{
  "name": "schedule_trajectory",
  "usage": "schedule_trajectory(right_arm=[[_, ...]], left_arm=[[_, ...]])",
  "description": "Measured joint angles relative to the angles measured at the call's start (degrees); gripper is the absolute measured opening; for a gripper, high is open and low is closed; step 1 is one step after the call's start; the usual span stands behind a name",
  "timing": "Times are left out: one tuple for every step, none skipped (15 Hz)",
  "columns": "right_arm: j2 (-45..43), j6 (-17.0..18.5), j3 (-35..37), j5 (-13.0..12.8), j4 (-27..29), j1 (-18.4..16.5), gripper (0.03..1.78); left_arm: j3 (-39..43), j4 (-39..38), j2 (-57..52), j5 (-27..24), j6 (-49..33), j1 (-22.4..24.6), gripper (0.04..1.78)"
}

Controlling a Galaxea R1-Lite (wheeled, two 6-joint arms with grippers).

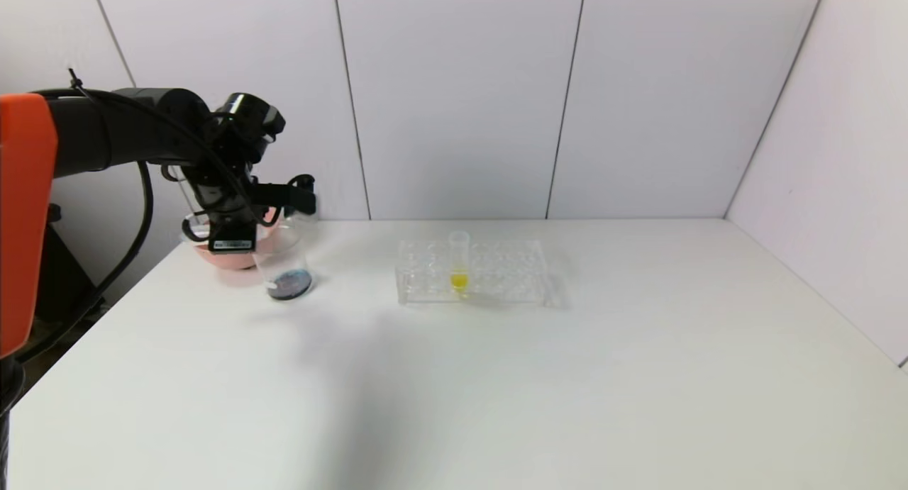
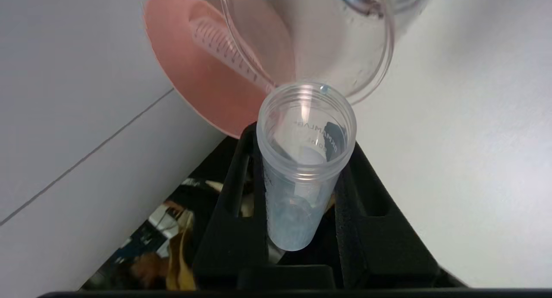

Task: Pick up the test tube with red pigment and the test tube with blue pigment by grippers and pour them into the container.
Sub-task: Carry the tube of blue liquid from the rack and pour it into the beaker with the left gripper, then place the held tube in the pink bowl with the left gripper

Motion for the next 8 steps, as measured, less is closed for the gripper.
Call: schedule_trajectory(right_arm=[[0.0, 0.0, 0.0, -0.02, 0.0, 0.0, 1.77], [0.0, -0.01, 0.0, -0.02, 0.0, 0.0, 1.77], [0.0, 0.0, 0.0, 0.0, 0.0, 0.0, 1.77], [0.0, -0.01, 0.0, 0.0, 0.0, 0.0, 1.77], [0.0, -0.01, 0.0, -0.02, 0.0, 0.0, 1.77], [0.0, 0.0, 0.0, -0.02, 0.02, 0.02, 1.77], [0.0, 0.0, 0.0, -0.02, 0.0, 0.02, 1.77], [0.0, 0.0, 0.0, -0.02, 0.0, 0.02, 1.77]], left_arm=[[0.69, -0.52, -0.63, -4.22, -2.8, 0.46, 0.45], [1.63, -0.96, -1.55, -8.81, -6.08, 1.22, 0.45], [2.73, -1.73, -2.49, -13.06, -9.28, 2.04, 0.45], [4.44, -3.3, -3.51, -17.47, -12.92, 2.9, 0.45], [6.7, -6.12, -4.58, -21.97, -17.44, 3.72, 0.45], [9.35, -9.37, -5.6, -25.28, -21.52, 4.33, 0.45], [12.36, -12.96, -6.64, -27.33, -25.95, 4.77, 0.45], [15.75, -16.92, -7.91, -28.15, -30.32, 4.99, 0.45]])
